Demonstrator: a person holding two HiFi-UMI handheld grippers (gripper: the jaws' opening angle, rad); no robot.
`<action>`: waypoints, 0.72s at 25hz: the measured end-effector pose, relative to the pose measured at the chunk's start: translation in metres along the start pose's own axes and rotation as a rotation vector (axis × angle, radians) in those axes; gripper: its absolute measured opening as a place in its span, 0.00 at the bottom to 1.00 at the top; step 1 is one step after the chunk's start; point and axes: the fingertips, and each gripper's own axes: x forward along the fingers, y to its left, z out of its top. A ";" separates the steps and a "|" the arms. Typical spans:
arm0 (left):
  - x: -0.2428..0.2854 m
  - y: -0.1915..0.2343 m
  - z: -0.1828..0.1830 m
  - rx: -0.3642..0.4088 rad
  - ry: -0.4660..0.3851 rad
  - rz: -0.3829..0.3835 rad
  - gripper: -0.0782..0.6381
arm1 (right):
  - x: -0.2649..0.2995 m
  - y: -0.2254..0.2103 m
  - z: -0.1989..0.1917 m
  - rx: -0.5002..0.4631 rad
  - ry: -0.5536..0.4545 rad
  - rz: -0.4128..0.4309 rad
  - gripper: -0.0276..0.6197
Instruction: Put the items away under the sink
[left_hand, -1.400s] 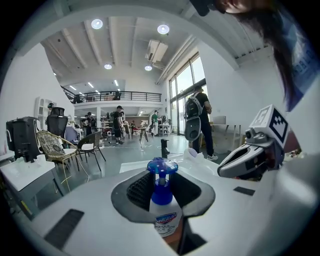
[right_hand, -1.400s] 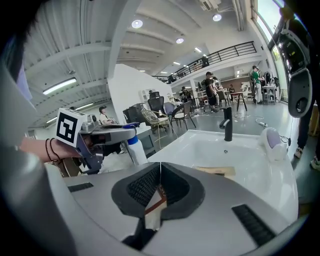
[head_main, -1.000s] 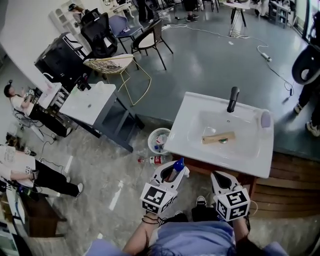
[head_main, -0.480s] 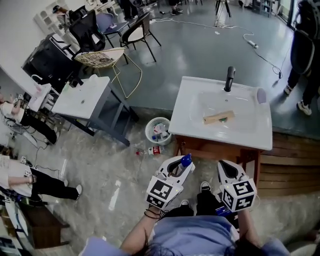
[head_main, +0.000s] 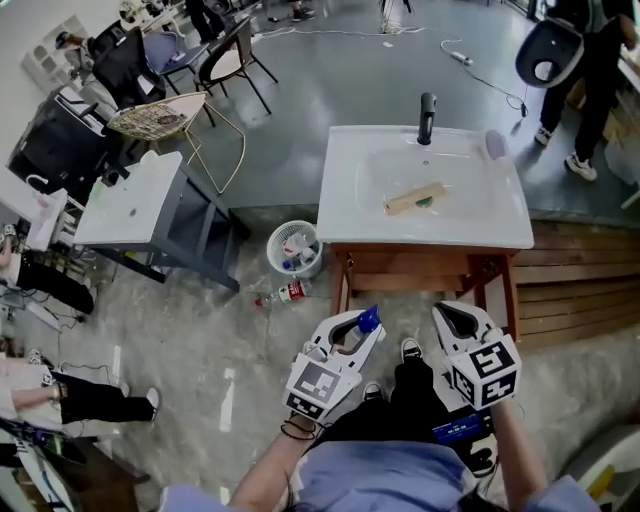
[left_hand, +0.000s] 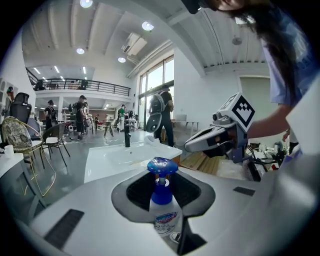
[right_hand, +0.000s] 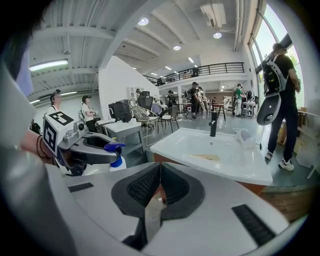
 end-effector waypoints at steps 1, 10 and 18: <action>0.001 -0.002 -0.005 -0.005 -0.001 -0.006 0.24 | 0.000 0.000 -0.005 -0.002 0.006 0.001 0.07; 0.032 -0.010 -0.047 -0.011 0.030 -0.082 0.24 | 0.012 -0.021 -0.048 0.078 0.016 -0.017 0.07; 0.077 -0.008 -0.076 0.010 0.052 -0.100 0.24 | 0.035 -0.047 -0.089 0.107 0.010 -0.009 0.07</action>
